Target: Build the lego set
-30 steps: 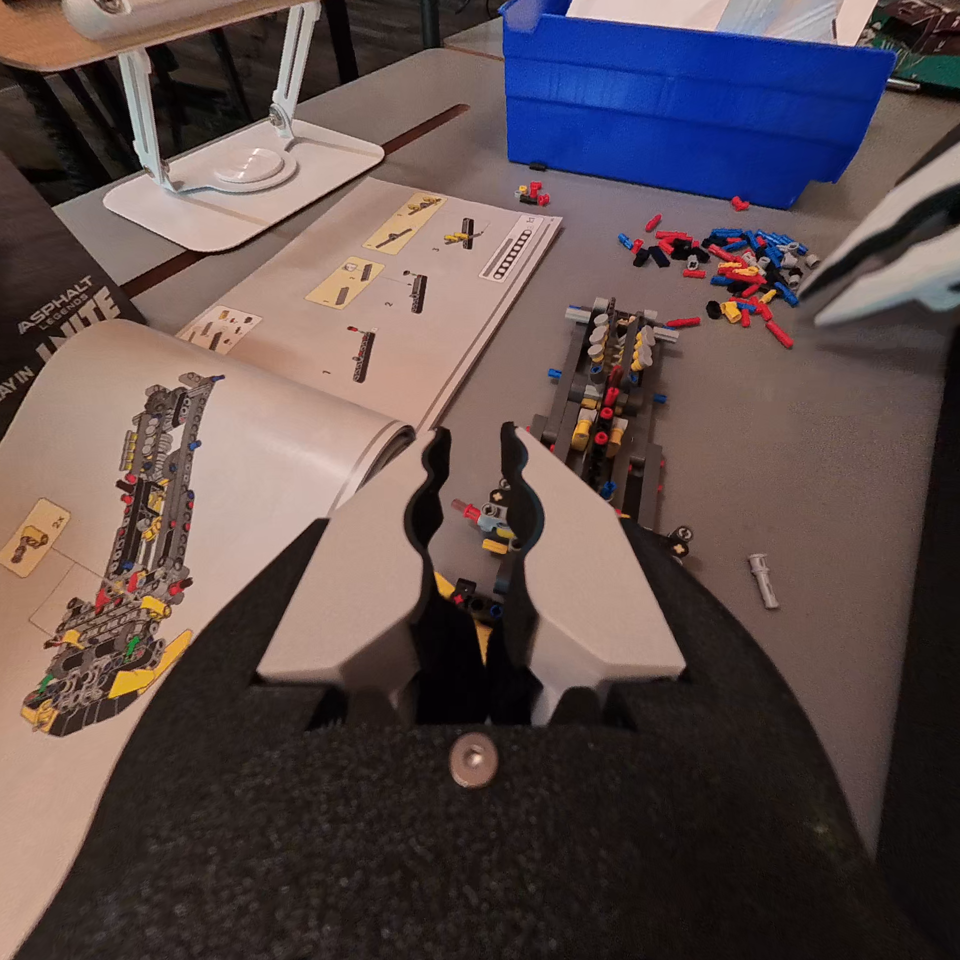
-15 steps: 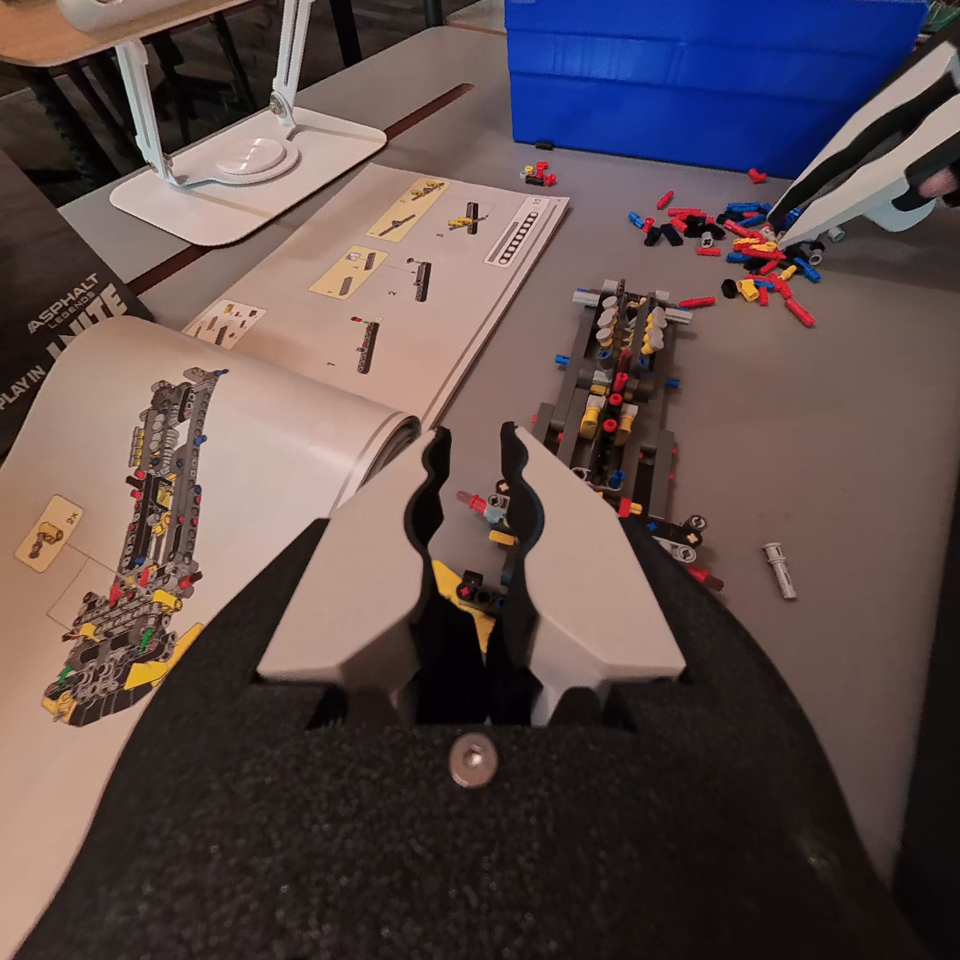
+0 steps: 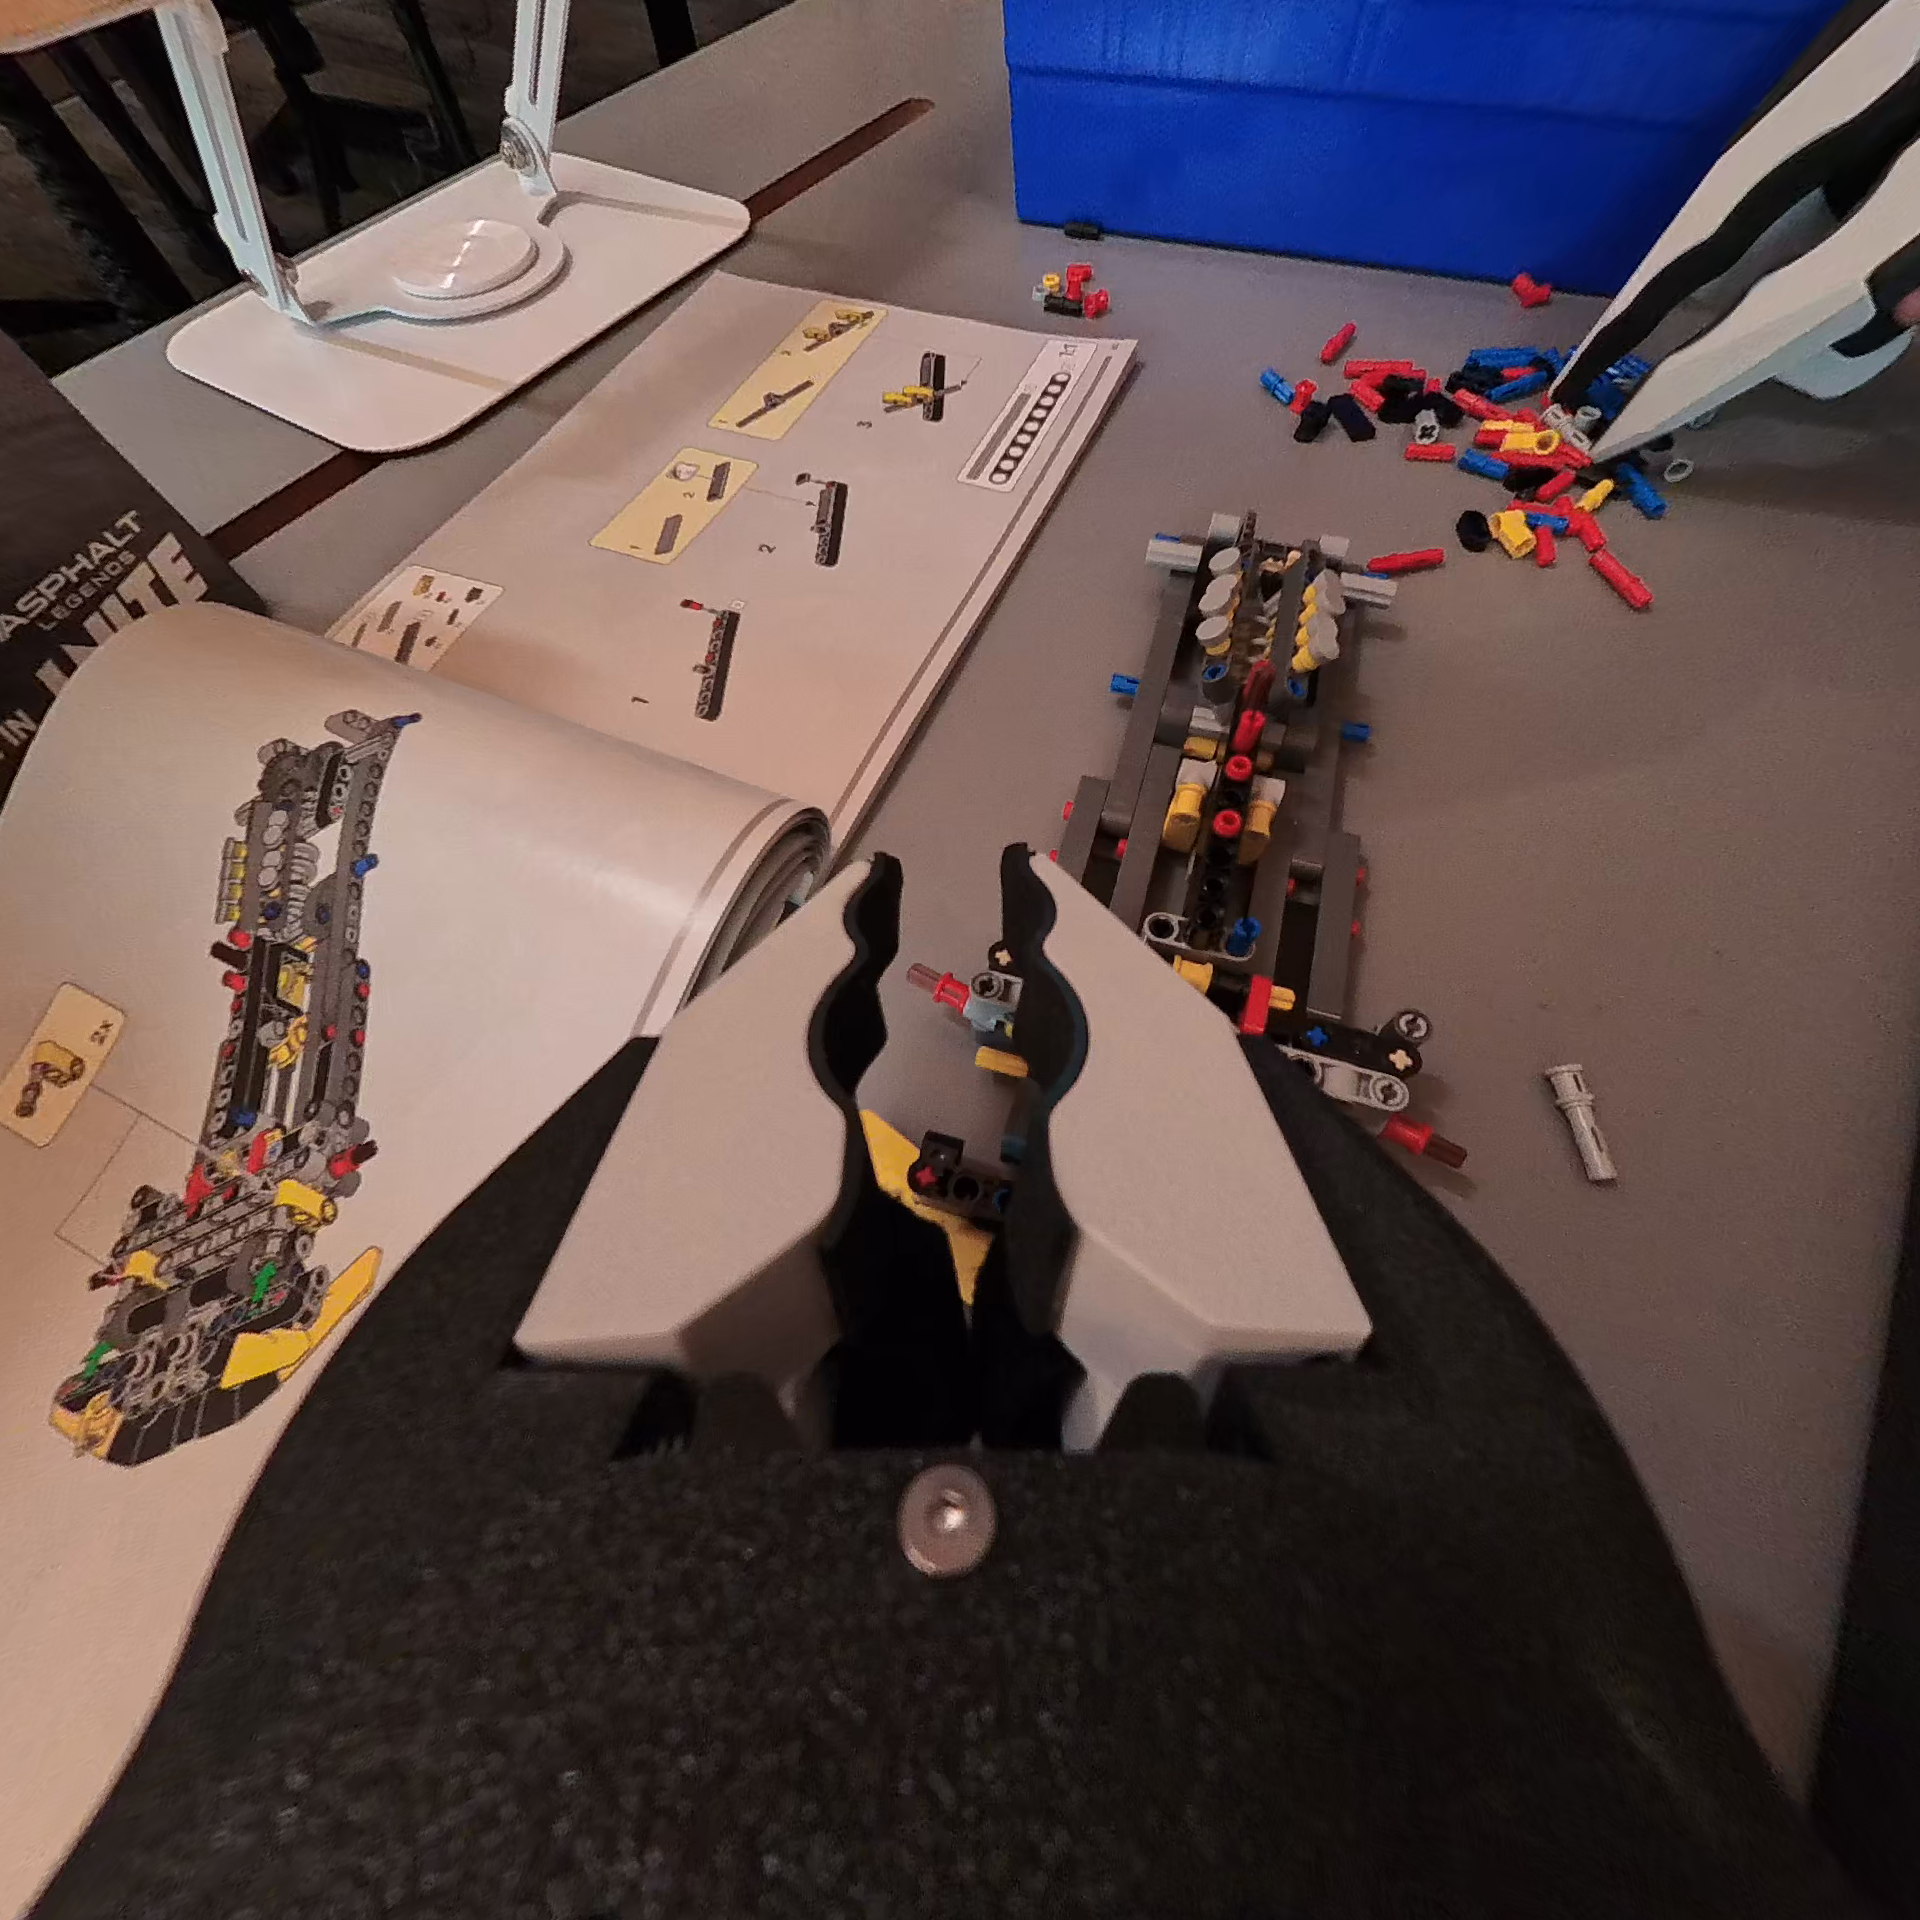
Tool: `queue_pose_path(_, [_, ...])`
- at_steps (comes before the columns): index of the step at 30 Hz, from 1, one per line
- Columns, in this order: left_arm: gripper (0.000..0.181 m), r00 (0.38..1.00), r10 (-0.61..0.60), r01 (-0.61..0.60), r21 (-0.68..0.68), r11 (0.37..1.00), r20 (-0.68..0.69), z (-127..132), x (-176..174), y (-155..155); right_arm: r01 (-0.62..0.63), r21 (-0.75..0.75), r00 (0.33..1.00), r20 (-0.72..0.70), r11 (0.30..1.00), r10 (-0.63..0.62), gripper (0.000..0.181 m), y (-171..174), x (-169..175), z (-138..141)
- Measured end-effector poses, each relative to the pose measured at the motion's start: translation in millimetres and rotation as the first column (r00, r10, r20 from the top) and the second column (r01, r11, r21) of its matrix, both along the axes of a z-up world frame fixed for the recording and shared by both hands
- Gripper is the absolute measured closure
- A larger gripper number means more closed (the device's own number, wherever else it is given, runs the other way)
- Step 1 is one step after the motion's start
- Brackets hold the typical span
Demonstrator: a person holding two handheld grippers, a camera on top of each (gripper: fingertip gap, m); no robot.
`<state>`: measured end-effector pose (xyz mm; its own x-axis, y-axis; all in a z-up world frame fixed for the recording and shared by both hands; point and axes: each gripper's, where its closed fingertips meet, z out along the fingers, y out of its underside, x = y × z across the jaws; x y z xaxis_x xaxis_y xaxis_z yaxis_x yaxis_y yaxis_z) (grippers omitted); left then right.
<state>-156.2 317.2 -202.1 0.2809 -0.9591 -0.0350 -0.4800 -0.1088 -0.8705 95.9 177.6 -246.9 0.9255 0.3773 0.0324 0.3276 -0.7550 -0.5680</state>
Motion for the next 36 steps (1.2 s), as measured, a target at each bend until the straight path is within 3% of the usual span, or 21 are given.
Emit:
queue_pose_path(9, [0.163, 1.0, 0.002, -0.002, 0.006, 1.0, -0.005, 0, -2, 1, -0.038, -0.019, 0.999, -0.001, 0.999, 0.038, 0.162, 1, -1, -3])
queue_pose_path(10, [0.163, 1.0, 0.003, -0.003, 0.007, 1.0, -0.005, 0, -2, 1, -0.034, -0.028, 0.999, 0.008, 0.999, 0.034, 0.172, 0, 0, -3])
queue_pose_path(15, [0.163, 1.0, 0.003, -0.003, 0.01, 1.0, -0.005, 1, -2, 0, -0.021, 0.019, 0.999, 0.043, 1.0, 0.02, 0.173, 4, 2, 3])
queue_pose_path(23, [0.163, 1.0, -0.011, 0.011, 0.018, 1.0, -0.007, 1, 1, -3, 0.035, 0.178, 0.997, -0.08, 0.983, -0.021, 0.173, 6, -15, 51])
queue_pose_path(27, [0.163, 1.0, -0.008, 0.008, 0.024, 1.0, -0.001, 4, 1, -3, -0.065, 0.14, 0.965, -0.242, 0.988, 0.097, 0.172, 1, -86, 56])
queue_pose_path(31, [0.163, 1.0, -0.015, 0.015, 0.021, 1.0, 0.01, 7, 2, -6, -0.238, 0.058, 0.926, -0.288, 0.97, 0.245, 0.172, 2, -186, 24])
queue_pose_path(36, [0.163, 0.999, -0.029, 0.029, 0.042, 0.999, 0.02, 12, 4, -10, -0.254, -0.034, 0.948, -0.209, 0.967, 0.242, 0.172, 17, -222, -4])
